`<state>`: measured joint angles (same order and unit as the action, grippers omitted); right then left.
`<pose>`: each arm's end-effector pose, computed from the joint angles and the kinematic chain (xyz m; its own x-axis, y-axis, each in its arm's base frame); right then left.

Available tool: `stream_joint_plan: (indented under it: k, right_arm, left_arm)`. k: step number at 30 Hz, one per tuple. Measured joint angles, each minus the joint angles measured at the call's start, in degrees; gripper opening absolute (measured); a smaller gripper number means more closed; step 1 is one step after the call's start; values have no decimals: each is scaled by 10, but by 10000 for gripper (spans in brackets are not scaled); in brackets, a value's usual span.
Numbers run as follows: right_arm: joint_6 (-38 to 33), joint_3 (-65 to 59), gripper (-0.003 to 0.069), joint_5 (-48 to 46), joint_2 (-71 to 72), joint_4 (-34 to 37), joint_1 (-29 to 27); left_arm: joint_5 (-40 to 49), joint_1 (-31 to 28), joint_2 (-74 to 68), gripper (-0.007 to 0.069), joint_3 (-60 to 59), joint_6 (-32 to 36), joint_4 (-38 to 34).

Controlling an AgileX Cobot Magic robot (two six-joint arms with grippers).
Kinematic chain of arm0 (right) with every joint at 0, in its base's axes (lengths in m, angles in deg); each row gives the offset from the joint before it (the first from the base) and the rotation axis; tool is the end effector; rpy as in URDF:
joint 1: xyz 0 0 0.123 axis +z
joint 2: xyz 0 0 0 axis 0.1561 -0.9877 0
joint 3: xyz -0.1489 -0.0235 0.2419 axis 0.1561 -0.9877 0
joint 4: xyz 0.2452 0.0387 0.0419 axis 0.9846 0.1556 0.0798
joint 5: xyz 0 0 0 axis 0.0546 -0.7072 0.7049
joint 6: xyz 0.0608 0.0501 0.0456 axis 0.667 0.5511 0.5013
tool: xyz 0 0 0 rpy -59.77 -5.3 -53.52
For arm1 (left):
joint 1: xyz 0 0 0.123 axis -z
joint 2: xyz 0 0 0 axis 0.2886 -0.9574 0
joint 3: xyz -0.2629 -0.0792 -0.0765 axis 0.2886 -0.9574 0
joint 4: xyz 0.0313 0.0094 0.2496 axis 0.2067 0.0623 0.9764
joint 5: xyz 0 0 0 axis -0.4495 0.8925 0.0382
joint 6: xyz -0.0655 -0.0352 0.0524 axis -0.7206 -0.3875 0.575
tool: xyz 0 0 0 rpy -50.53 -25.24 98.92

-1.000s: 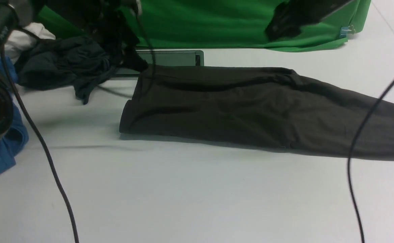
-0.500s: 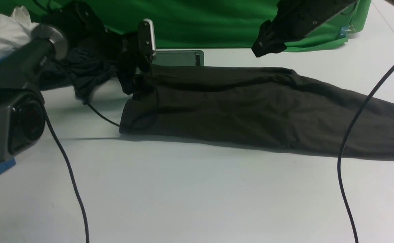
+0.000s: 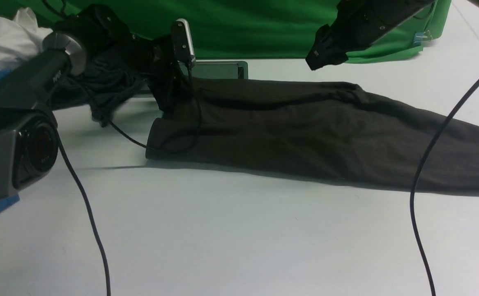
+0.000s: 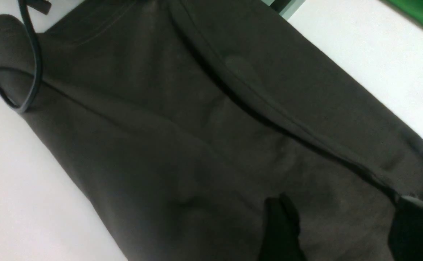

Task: Fold a long-sleeved shirt on a white desktop.
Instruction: 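Fold the black garment in half by bringing its near edge over to the far edge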

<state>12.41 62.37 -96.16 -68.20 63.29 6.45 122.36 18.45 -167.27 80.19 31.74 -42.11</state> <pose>0.4436 0.1474 0.2951 -0.6394 -0.5045 -0.5802 -0.6386 0.7687 0.0353 0.5411 -0.0553 0.1670 -0.0157 0.8643 -0.5027 0.9007 0.2306 0.3682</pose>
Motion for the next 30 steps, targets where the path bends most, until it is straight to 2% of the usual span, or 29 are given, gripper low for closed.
stream_joint_plan:
  k: [6,14,19,22,23,26,29,30]
  right_arm:
    - [1,0,388,0,0,0,-1]
    - [3,0,388,-2,0,0,-1]
    - [3,0,388,-12,0,0,-1]
    - [3,0,388,-24,0,0,-1]
    - [3,0,388,-24,0,0,-1]
    - [4,0,388,-28,0,1,-1]
    - [8,-1,388,-33,11,3,-1]
    - [8,-1,388,-33,12,3,-1]
  left_arm:
    - [-7,0,11,42,28,-17,-1]
    - [-85,0,2,43,32,-50,-16]
    - [-105,1,-24,69,31,-96,-21]
    - [-121,3,-34,155,28,-141,-17]
    - [-122,3,-34,162,28,-141,-17]
    - [-127,5,-29,312,28,-181,-19]
    - [-119,5,-6,521,28,-286,-16]
    - [-116,5,-2,533,28,-303,-14]
